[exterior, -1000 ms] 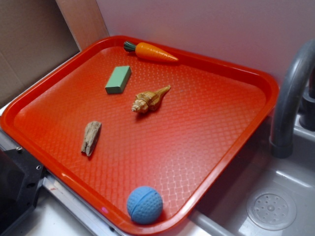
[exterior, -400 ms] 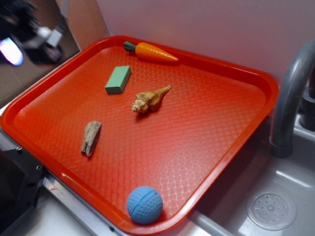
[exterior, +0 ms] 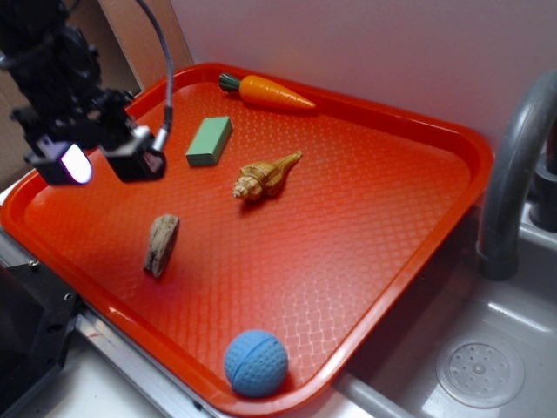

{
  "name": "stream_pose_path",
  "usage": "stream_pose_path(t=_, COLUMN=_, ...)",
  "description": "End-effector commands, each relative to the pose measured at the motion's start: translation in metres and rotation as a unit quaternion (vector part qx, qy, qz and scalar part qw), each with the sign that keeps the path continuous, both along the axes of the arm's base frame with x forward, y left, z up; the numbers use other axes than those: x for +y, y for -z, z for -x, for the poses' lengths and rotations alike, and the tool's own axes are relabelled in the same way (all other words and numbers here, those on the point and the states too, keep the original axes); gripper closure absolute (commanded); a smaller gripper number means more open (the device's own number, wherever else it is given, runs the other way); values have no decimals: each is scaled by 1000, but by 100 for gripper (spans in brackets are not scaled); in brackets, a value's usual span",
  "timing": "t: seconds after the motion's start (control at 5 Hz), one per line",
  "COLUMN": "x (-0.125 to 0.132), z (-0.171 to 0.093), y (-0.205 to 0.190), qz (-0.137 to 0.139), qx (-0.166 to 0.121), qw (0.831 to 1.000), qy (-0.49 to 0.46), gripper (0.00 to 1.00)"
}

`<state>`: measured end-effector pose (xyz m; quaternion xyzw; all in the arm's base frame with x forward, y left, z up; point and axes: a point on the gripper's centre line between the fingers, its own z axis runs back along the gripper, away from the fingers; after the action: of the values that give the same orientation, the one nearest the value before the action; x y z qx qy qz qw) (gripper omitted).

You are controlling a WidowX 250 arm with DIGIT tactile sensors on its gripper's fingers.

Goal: Grab the wood chip.

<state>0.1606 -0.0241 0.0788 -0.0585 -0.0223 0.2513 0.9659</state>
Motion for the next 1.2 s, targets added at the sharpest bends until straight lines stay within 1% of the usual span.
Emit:
stream_pose_path(t=0.0, x=-10, z=-11, y=46, qz=0, qx=14, qw=999, qy=39, gripper=0)
stream_pose_path(t=0.2, x=-27, z=-12, y=60, qz=5, qx=21, qw=998, qy=54, gripper=0)
stream_pose_path(t=0.4, x=-41, z=-5, y=70, qz=-10, qx=33, qw=997, qy=71, gripper=0)
stream_pose_path(t=0.6, x=-49, z=1, y=75, qz=-21, qx=42, qw=995, qy=87, gripper=0)
stream_pose_path(t=0.8, x=-54, z=5, y=86, qz=-46, qx=50, qw=993, qy=94, gripper=45)
stream_pose_path(t=1.0, x=-53, z=8, y=83, qz=-49, qx=47, qw=993, qy=95, gripper=100)
